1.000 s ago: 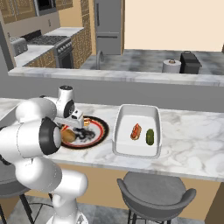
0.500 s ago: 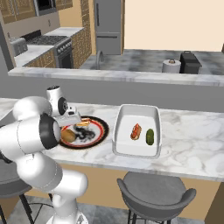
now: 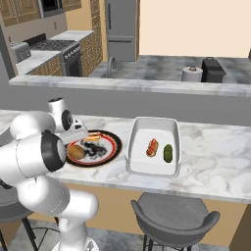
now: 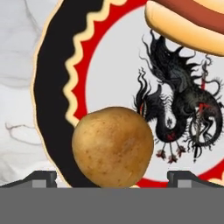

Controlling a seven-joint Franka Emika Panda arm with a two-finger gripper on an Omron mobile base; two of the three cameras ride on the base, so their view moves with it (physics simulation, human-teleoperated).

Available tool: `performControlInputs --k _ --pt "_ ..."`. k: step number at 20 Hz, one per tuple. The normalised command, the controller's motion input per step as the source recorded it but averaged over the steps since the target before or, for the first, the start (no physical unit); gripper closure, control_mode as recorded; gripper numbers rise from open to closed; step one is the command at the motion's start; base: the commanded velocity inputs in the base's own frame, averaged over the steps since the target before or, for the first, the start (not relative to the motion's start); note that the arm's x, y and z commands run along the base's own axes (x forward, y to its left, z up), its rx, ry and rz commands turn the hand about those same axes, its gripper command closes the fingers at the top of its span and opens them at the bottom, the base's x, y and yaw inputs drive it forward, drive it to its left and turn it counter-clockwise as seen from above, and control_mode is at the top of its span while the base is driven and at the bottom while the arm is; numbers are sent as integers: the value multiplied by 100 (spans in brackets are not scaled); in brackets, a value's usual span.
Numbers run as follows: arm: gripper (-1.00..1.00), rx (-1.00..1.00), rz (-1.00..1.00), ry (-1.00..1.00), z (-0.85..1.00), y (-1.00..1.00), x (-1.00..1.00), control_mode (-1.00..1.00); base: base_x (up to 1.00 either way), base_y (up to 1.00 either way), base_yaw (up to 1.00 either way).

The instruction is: Place one cooked food and one vegetable from the large plate to each tupperware container.

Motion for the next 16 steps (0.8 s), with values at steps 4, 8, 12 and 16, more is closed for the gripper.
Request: performControlInputs --k 4,8,12,16 --pt "-100 0 0 0 0 7 -22 -100 0 0 0" --pt "-100 0 0 0 0 0 1 -100 0 0 0" --pt "-100 -2 0 -6 -2 0 21 -100 0 0 0" --pt "-100 -7 0 -4 -11 0 14 -100 0 0 0"
